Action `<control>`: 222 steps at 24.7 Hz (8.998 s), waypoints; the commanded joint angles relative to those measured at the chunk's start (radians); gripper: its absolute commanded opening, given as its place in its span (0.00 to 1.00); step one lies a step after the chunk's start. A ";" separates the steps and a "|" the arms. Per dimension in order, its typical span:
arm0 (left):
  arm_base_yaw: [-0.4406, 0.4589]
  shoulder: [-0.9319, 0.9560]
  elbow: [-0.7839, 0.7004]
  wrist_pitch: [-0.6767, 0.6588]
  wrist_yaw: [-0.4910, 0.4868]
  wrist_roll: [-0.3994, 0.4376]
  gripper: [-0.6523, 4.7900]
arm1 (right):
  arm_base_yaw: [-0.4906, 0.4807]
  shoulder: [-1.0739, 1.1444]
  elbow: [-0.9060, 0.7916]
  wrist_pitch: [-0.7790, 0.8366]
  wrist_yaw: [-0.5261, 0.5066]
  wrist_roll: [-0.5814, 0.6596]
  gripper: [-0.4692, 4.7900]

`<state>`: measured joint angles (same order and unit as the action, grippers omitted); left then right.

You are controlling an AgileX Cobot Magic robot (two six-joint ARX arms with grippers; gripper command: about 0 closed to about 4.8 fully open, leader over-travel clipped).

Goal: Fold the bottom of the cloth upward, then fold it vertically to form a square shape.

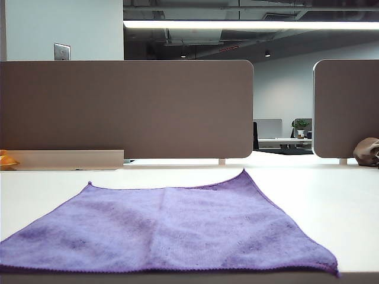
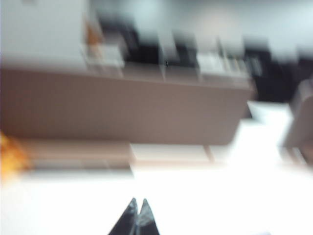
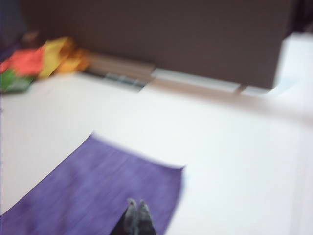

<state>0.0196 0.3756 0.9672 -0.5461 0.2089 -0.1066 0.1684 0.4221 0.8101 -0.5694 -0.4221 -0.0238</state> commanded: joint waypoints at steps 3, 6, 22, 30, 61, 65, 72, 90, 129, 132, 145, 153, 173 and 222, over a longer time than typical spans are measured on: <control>-0.001 0.351 0.007 -0.185 0.351 -0.130 0.19 | 0.002 0.336 0.039 -0.070 -0.262 -0.002 0.08; -0.011 0.484 0.001 -0.287 0.354 -0.100 0.22 | 0.005 0.471 0.039 -0.147 -0.256 -0.003 0.08; -0.249 0.605 -0.481 -0.148 0.296 -0.306 0.22 | 0.191 0.714 -0.209 -0.119 -0.209 0.028 0.20; -0.249 0.607 -0.490 -0.111 0.264 -0.323 0.23 | 0.199 0.734 -0.239 -0.048 -0.240 0.141 0.27; -0.249 0.647 -0.589 0.022 0.357 -0.429 0.36 | 0.241 0.916 -0.238 0.074 -0.204 0.338 0.39; -0.250 0.647 -0.589 0.043 0.381 -0.437 0.36 | 0.246 0.933 -0.238 0.078 -0.232 0.338 0.39; -0.256 0.676 -0.589 0.095 0.398 -0.470 0.33 | 0.266 0.940 -0.238 0.104 -0.234 0.341 0.39; -0.282 0.737 -0.552 0.250 0.465 -0.557 0.11 | 0.266 0.937 -0.161 0.118 -0.249 0.373 0.08; -0.169 1.157 -0.109 0.465 0.344 -0.729 0.14 | 0.150 1.275 0.354 0.155 -0.183 0.465 0.14; -0.169 1.160 -0.109 0.483 0.344 -0.708 0.28 | 0.149 1.275 0.354 0.210 -0.183 0.467 0.38; -0.168 1.160 -0.109 0.557 0.327 -0.707 0.35 | 0.143 1.275 0.354 0.248 -0.182 0.480 0.63; -0.168 1.160 -0.109 0.623 0.301 -0.745 0.35 | 0.134 1.275 0.354 0.269 -0.184 0.521 0.63; -0.169 1.167 -0.109 0.570 0.290 -0.762 0.35 | 0.133 1.275 0.353 0.320 -0.264 0.614 0.63; -0.169 1.167 -0.109 0.555 0.338 -0.765 0.35 | 0.121 1.432 0.348 0.282 -0.344 0.549 0.54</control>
<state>-0.1493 1.5429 0.8558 0.0051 0.5392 -0.8726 0.2848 1.8568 1.1545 -0.3206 -0.7322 0.5243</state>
